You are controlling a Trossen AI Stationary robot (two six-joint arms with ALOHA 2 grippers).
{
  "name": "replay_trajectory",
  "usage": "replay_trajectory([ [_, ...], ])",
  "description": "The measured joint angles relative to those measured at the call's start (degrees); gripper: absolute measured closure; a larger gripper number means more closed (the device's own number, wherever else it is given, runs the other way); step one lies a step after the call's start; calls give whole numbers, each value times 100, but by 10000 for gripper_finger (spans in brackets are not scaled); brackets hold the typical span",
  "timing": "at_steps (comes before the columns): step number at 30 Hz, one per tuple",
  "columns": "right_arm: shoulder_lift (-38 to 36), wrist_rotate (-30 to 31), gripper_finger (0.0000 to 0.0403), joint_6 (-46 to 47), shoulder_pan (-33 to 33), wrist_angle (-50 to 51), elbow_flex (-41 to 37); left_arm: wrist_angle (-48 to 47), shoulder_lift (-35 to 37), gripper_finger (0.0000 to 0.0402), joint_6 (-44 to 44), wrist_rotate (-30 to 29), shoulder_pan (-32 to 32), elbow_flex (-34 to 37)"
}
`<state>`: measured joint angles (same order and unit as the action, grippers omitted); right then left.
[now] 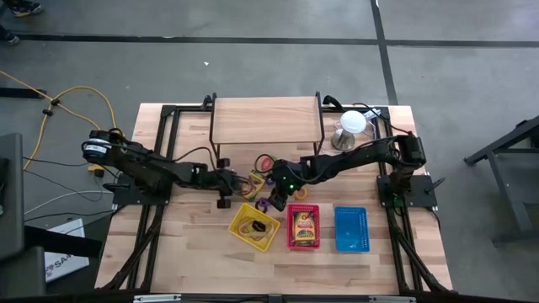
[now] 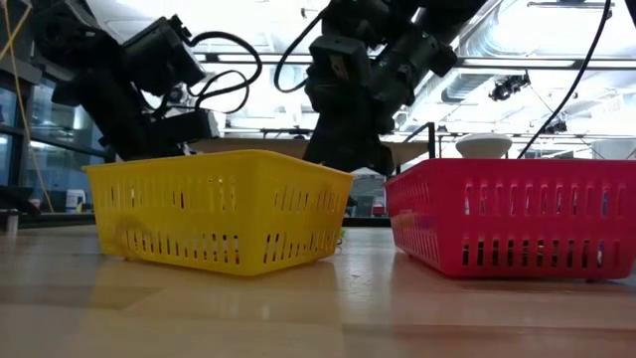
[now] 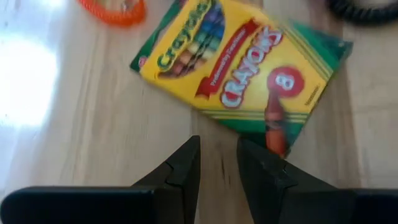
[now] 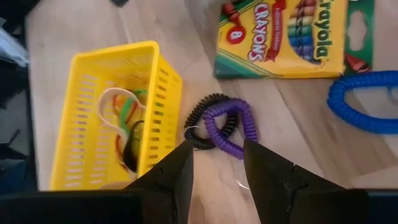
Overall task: Pick & Place Office Desk Supplies
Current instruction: Put the crayon box into the red bin
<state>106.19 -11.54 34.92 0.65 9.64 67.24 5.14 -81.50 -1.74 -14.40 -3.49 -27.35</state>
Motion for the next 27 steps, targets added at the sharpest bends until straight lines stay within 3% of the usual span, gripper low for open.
replay_trajectory([
  [27,331,371,275,570,-98,725,-17,1552,-845,303,-223,421,118,-4],
])
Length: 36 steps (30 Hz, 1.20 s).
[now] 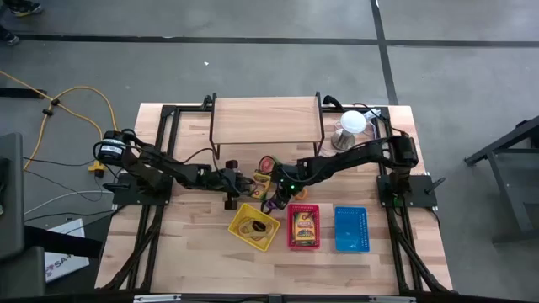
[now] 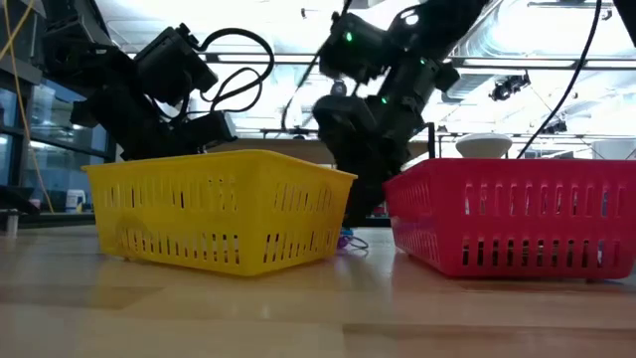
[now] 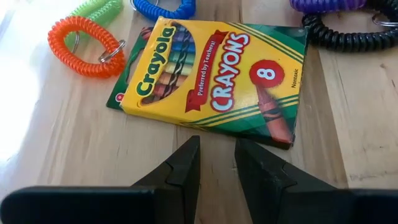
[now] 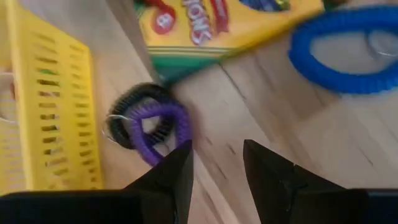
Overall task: Pick & Place Office Desk Supplies
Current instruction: Put the crayon box into the red bin
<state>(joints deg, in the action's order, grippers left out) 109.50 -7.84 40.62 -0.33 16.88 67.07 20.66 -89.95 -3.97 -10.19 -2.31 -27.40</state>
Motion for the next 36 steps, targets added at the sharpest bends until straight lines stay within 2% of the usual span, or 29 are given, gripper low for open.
replay_trajectory([
  [17,235,44,275,207,-136,-522,17,472,-9,303,-256,292,114,9],
  [29,235,-123,275,2034,-132,-743,17,478,-5,303,-334,244,114,9],
  [36,235,-193,275,2803,-173,-1915,-269,464,-4,303,-405,108,114,8],
])
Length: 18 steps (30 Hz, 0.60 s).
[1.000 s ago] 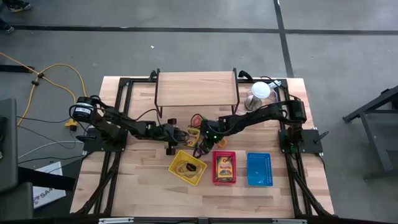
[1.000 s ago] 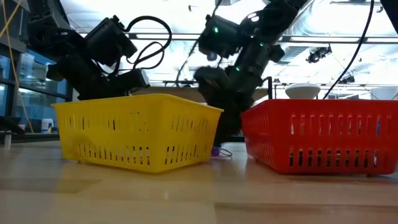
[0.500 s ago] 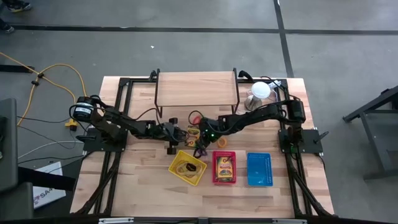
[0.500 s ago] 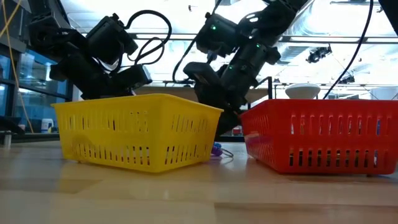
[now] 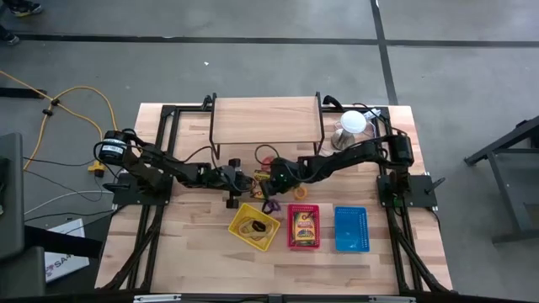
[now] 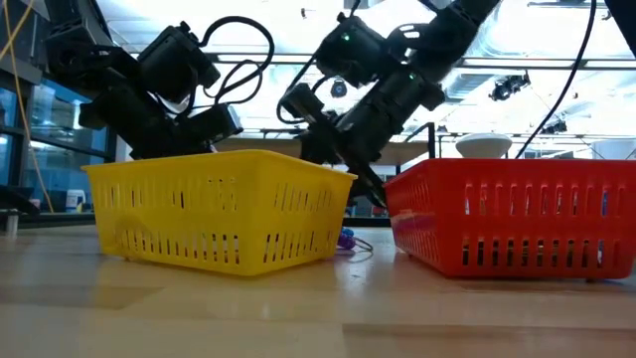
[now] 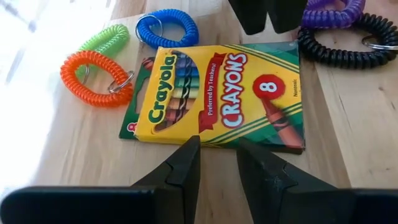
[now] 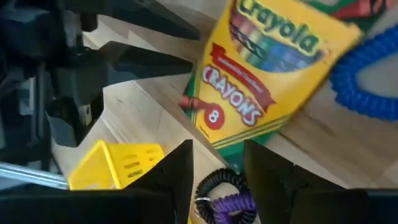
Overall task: Pick & Place Office Desk Supplies
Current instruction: Put the crayon box into the red bin
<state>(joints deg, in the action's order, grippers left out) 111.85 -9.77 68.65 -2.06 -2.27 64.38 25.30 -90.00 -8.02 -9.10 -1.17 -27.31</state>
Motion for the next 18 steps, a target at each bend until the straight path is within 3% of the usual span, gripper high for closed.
replay_trajectory([
  [18,0,-48,275,937,-222,-103,-360,-90,4,303,0,18,0,-4],
])
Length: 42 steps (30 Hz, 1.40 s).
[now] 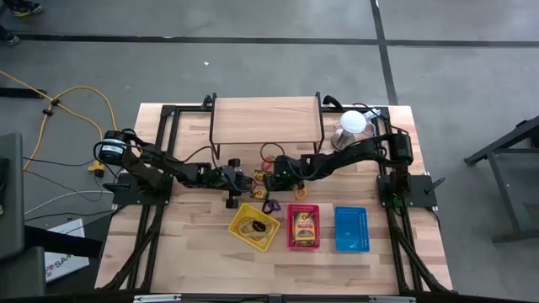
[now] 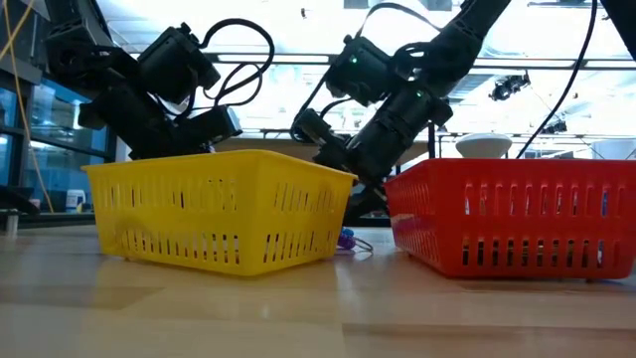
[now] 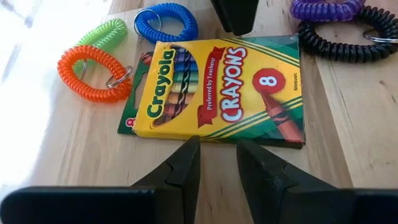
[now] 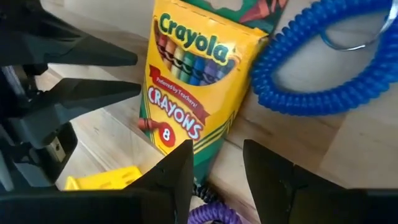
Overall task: Pick & Place Office Desk Supplies
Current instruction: Put the crayon box into the red bin
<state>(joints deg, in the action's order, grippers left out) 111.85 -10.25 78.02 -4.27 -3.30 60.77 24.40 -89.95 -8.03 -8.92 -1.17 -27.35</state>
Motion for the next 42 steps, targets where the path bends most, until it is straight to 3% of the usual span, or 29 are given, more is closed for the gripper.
replay_trajectory([
  [16,358,-229,275,166,-2,-528,15,28,-236,303,507,153,35,-13],
  [27,374,-187,275,135,-33,-660,1,120,-254,303,488,999,404,-17],
  [42,286,-191,274,-160,-35,-956,-22,-42,-247,303,507,1059,417,-31],
])
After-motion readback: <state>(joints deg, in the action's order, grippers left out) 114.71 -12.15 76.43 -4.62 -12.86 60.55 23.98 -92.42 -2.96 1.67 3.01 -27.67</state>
